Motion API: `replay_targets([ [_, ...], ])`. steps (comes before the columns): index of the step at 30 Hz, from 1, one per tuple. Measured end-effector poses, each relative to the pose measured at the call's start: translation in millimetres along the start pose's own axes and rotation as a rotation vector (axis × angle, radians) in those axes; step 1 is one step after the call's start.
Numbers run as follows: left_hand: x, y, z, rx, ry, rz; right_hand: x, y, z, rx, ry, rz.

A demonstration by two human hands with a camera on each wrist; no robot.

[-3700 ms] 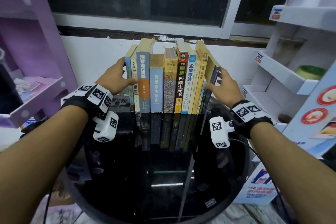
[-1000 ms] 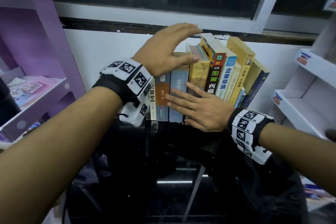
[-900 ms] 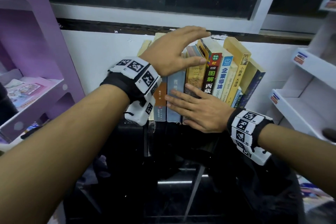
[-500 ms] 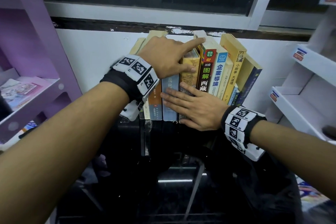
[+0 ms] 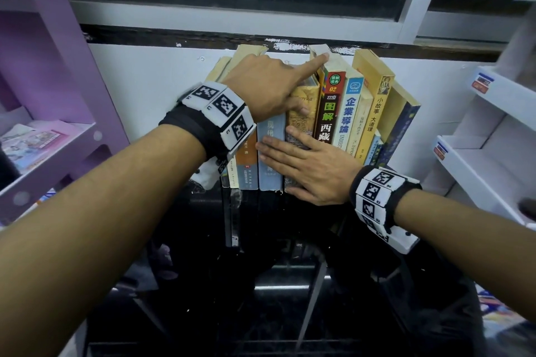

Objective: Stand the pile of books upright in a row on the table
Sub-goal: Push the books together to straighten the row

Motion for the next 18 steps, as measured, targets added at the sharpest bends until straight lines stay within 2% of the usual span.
replay_targets([
  [7, -1.2, -2.4, 0.3, -0.016, 0.002, 0.061, -0.5, 5.5, 1.0, 0.006, 0.011, -0.019],
  [10, -1.6, -0.4, 0.3, -0.02, -0.013, 0.146, -0.7, 11.4, 4.9, 0.026, 0.014, -0.033],
  [18, 8.2, 1.6, -8.5, 0.076, -0.052, 0.433, 6.8, 21.2, 39.3, 0.059, -0.009, -0.026],
])
Point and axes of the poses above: each hand's wrist, its own z-axis away from the middle knuckle, its own y-axis out of the back of the hand, x = y × z, the point moved 2 cm from there along -z, towards the middle knuckle, and after that the axes turned 10 degrees about y, right-handed, at the moved point
